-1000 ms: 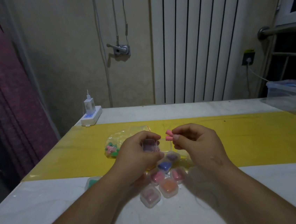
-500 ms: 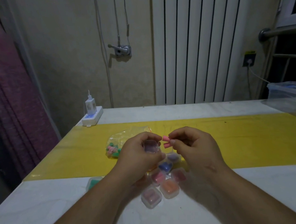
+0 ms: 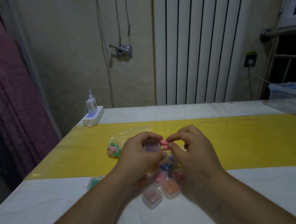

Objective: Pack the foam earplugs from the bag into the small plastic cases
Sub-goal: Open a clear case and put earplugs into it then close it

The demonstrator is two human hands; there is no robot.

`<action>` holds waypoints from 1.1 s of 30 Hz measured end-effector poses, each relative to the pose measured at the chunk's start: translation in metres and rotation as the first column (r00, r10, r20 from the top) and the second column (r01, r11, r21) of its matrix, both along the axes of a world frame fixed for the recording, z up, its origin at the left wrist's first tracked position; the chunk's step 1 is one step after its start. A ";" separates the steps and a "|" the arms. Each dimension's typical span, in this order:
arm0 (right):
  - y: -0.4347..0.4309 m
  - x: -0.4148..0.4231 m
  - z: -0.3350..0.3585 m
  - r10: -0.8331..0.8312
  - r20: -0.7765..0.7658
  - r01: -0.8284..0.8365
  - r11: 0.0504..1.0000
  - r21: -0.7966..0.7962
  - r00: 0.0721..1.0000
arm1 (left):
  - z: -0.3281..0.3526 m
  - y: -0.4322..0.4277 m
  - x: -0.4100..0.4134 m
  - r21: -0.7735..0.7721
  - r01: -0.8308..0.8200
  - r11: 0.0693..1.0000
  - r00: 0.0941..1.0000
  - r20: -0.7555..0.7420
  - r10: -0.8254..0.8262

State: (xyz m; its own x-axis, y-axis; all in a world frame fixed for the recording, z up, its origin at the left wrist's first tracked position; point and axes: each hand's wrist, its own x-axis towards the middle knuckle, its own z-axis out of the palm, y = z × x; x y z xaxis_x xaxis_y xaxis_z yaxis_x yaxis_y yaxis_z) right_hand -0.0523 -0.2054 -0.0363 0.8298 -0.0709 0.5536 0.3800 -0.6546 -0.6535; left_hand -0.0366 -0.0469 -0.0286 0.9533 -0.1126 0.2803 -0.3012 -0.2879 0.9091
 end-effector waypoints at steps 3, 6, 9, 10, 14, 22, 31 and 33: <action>-0.003 0.004 -0.002 -0.029 -0.044 0.028 0.999 -0.036 0.999 | 0.000 0.000 0.000 -0.019 0.005 1.000 1.000 -0.006 -0.005; -0.004 0.002 -0.001 -0.010 -0.064 0.013 0.999 0.050 0.998 | 0.000 0.000 -0.001 -0.008 0.007 1.000 1.000 -0.020 -0.007; -0.003 0.003 -0.003 0.034 -0.139 0.002 0.967 0.256 0.990 | 0.000 0.000 -0.001 0.018 0.008 1.000 1.000 -0.026 -0.008; -0.002 0.003 -0.004 0.086 -0.163 -0.024 0.937 0.348 0.983 | 0.000 -0.001 0.000 0.014 0.010 1.000 1.000 -0.025 -0.009; -0.001 0.005 -0.009 0.245 -0.204 -0.104 0.844 0.526 0.948 | 0.000 -0.001 -0.001 -0.009 0.026 1.000 1.000 -0.008 -0.026; -0.001 0.005 -0.004 0.236 -0.166 -0.060 0.725 0.686 0.957 | 0.008 -0.003 -0.006 -0.544 0.081 0.835 0.951 -0.210 -0.229; 0.004 -0.003 0.003 0.320 -0.155 -0.103 0.661 0.743 0.935 | 0.006 -0.002 -0.006 -0.401 0.188 0.896 0.959 -0.120 -0.255; 0.007 -0.006 0.007 0.335 -0.146 -0.108 0.633 0.767 0.931 | 0.006 -0.003 -0.006 -0.396 0.166 0.903 0.969 -0.105 -0.224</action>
State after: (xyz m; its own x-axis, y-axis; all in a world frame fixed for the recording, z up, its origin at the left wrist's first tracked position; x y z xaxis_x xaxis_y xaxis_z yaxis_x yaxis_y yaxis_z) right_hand -0.0588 -0.1987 -0.0298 0.9733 -0.1532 0.1707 0.1960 0.1690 -0.9659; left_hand -0.0424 -0.0494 -0.0230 0.9563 -0.2130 0.2002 -0.1729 0.1403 0.9749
